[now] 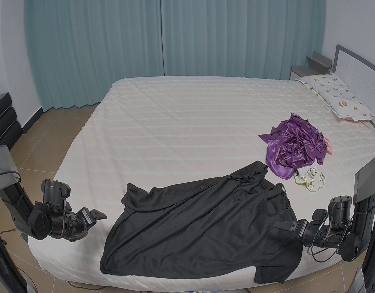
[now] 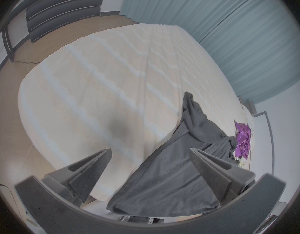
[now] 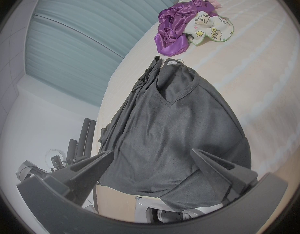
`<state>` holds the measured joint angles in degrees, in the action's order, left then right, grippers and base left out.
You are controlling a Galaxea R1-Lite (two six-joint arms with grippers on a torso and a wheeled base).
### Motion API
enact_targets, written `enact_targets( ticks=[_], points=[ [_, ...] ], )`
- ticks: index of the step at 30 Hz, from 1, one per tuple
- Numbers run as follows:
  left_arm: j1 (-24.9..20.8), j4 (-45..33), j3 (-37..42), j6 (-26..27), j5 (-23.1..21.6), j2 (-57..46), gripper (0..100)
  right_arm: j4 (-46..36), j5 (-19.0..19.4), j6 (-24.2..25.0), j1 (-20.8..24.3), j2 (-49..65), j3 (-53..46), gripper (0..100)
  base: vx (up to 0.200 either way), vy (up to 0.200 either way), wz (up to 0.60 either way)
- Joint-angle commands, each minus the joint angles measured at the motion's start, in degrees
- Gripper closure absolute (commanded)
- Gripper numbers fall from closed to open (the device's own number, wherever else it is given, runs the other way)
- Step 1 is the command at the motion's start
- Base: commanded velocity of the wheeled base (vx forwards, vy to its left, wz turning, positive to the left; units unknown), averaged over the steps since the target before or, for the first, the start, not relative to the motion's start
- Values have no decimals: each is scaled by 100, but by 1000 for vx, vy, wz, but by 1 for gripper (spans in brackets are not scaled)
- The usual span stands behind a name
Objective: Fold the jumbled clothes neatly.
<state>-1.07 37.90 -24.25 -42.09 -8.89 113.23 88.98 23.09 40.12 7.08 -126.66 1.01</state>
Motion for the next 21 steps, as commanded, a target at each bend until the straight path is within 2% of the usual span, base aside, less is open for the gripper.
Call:
enact_targets(
  ticks=[1, 8, 10, 13, 17, 21],
  points=[
    [-33, -11, -502, -326, 1, 50, 0, 93, 3, -4, 39, -25, -101, 0, 0, 0, 0],
    [-86, -644, -1583, -475, 71, 516, 0, 93, 3, 5, 74, -34, -101, 0, 0, 0, 0],
    [-279, -1048, -2190, -862, 80, 868, 0, 93, 3, 5, 65, -52, -101, 0, 0, 0, 0],
    [-446, -1250, -2655, -1099, 98, 1123, 0, 93, -6, 5, 65, -78, -101, 0, 0, 0, 0],
    [-710, -1435, -2963, -1099, 186, 1378, 0, 93, -59, 5, 48, -87, -101, 0, 0, 0, 0],
    [-860, -1575, -3218, -1082, 502, 1553, 0, 93, -173, -4, 56, -113, -101, 0, 0, 0, 0]
  ],
)
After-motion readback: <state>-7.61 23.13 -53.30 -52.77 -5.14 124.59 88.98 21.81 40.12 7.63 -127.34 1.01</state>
